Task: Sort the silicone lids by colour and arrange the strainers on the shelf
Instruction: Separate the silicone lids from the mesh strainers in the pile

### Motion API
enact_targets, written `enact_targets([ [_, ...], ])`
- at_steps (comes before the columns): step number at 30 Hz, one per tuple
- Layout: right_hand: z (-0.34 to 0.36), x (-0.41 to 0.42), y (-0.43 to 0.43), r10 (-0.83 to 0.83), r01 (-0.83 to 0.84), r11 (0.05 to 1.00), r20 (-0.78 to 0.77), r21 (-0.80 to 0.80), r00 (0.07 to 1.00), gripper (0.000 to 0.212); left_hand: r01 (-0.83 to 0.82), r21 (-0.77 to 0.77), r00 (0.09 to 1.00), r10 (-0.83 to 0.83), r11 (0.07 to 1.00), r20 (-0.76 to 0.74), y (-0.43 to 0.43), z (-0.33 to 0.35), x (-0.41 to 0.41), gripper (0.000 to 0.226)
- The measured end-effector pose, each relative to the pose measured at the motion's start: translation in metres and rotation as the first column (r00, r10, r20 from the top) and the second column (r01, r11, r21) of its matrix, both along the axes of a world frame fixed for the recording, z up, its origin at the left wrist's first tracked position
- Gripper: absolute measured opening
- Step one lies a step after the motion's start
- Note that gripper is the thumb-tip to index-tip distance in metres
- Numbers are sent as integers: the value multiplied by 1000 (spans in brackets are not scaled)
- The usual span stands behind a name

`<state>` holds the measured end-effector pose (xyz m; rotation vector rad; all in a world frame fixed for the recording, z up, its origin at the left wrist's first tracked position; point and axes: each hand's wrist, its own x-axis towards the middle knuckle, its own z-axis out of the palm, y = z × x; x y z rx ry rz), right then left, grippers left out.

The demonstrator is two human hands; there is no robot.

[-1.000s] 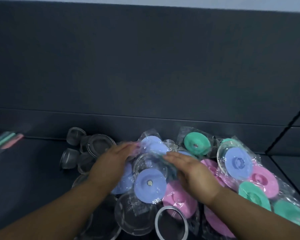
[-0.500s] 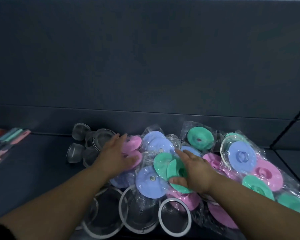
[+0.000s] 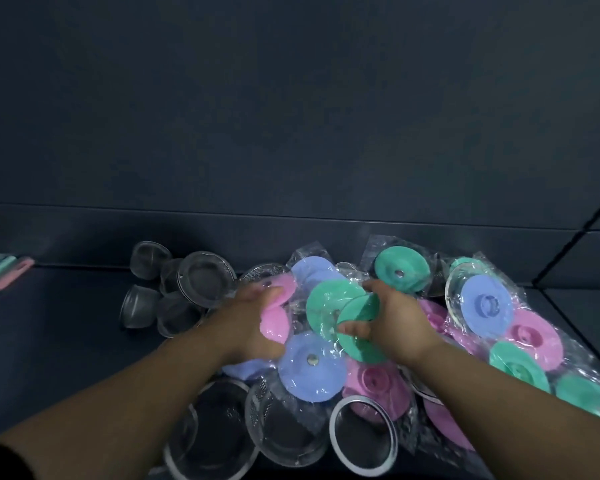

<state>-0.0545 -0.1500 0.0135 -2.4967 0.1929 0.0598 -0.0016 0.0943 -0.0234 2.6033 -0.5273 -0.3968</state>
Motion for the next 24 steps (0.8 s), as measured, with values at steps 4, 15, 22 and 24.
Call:
enact_targets([
  [4, 8, 2, 3, -100, 100, 995, -17, 1, 995, 77, 73, 85, 997, -74, 994, 3, 5, 3, -9, 112],
  [15, 14, -2, 7, -92, 163, 946, -249, 280, 964, 67, 66, 14, 994, -67, 998, 86, 1, 15, -13, 63],
  [22, 19, -5, 15, -66, 113, 960, -186, 256, 980, 69, 3, 124, 956, -39, 992, 291, 3, 14, -9, 39],
  [24, 17, -5, 15, -74, 119, 951, -165, 285, 984, 58, -71, 153, 933, 12, 986, 361, 3, 15, -11, 35],
])
